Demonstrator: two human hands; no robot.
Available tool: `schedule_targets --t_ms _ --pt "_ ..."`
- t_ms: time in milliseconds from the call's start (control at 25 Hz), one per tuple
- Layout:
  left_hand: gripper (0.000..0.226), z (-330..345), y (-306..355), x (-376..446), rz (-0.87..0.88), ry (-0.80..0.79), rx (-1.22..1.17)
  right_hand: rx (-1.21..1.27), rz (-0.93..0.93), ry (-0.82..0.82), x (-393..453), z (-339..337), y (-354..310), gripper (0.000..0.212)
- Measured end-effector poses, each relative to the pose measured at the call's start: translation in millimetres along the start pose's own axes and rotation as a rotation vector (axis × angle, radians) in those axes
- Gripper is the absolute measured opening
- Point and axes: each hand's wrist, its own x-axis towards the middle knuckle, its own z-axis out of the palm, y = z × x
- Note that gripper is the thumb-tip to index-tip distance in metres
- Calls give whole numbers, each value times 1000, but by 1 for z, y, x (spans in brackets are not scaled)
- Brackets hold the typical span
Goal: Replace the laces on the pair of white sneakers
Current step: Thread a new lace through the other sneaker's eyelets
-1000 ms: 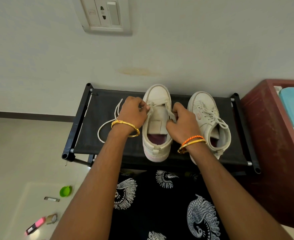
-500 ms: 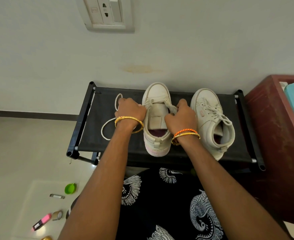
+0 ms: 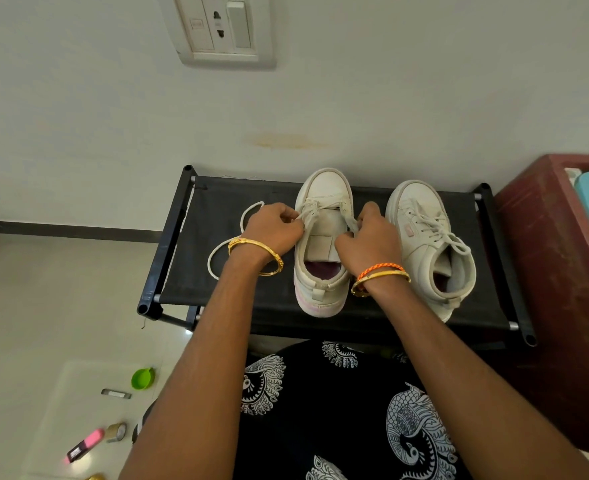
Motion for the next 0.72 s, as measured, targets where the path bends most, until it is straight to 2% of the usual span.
schedule_targets --t_ms 160,280,360,440,480,560,600,640,720 --pt "24 1 7 -3 3 -24 -42 12 4 0 0 -1 6 20" --pt "22 -7 22 -8 1 27 -491 23 -8 -19 2 -2 5 22" --pt "25 -12 34 -13 55 -7 -733 -1 -2 -52 2 -2 5 24" --pt "30 -15 43 -21 135 -29 -766 -3 -30 -34 1 -2 1 24" --pt "32 -15 45 -24 163 -44 -771 22 -101 29 -1 -3 -2 23" --pt "37 -16 48 -28 173 -127 -829 158 -284 167 -8 -5 -12 22" --pt "39 -16 48 -29 183 -174 -867 264 -339 180 -11 -6 -18 23" --pt "40 -16 49 -29 204 -205 -902 387 -345 123 -15 -7 -24 26" --pt "41 -15 49 -28 240 -200 -900 625 -250 -94 -21 -9 -32 40"
